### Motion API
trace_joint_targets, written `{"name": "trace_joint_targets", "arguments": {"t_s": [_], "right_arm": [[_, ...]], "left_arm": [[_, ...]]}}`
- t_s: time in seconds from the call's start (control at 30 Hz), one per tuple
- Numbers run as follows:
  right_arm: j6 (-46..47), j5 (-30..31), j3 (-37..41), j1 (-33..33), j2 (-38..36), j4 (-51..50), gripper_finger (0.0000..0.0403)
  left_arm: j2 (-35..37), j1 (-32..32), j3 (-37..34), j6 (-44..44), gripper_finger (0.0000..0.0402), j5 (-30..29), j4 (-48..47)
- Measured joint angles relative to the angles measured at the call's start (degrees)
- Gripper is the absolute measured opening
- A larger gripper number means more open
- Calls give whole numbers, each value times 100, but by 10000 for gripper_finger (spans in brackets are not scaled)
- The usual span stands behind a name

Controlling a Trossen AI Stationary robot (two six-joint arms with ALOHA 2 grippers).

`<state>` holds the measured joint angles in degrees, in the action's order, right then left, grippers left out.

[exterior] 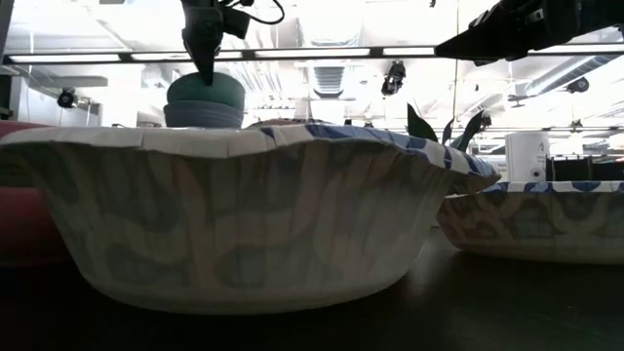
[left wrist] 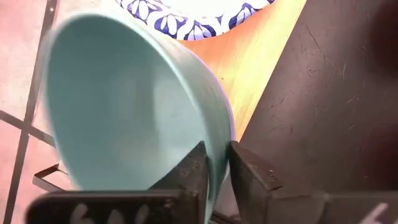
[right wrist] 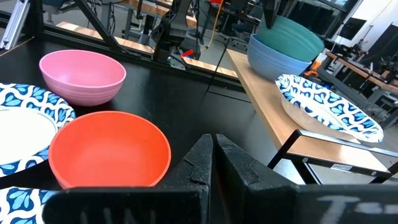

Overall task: Place and stack bowls onto a shelf
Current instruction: Stack the green bowl on top of the blue bowl on the shelf

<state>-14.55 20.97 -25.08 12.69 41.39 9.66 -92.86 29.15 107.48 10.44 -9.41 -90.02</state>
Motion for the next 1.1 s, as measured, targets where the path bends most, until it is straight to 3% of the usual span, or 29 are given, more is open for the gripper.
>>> {"name": "trace_joint_targets", "arguments": {"t_s": [0.23, 0.47, 0.63, 0.77, 1.1], "right_arm": [[7, 0, 0, 2, 0, -1, 9], [7, 0, 0, 0, 2, -1, 9], [9, 0, 0, 2, 1, 0, 9], [4, -2, 0, 2, 0, -1, 9], [11, -7, 0, 2, 0, 3, 9]], "left_arm": [[37, -6, 65, 0, 99, -2, 9], [231, -9, 545, 18, 110, -4, 38], [706, -7, 490, 154, 97, 146, 1224], [1320, -7, -256, 195, 69, 146, 2552], [2837, 2, -3327, -63, 9, 96, 5947]]}}
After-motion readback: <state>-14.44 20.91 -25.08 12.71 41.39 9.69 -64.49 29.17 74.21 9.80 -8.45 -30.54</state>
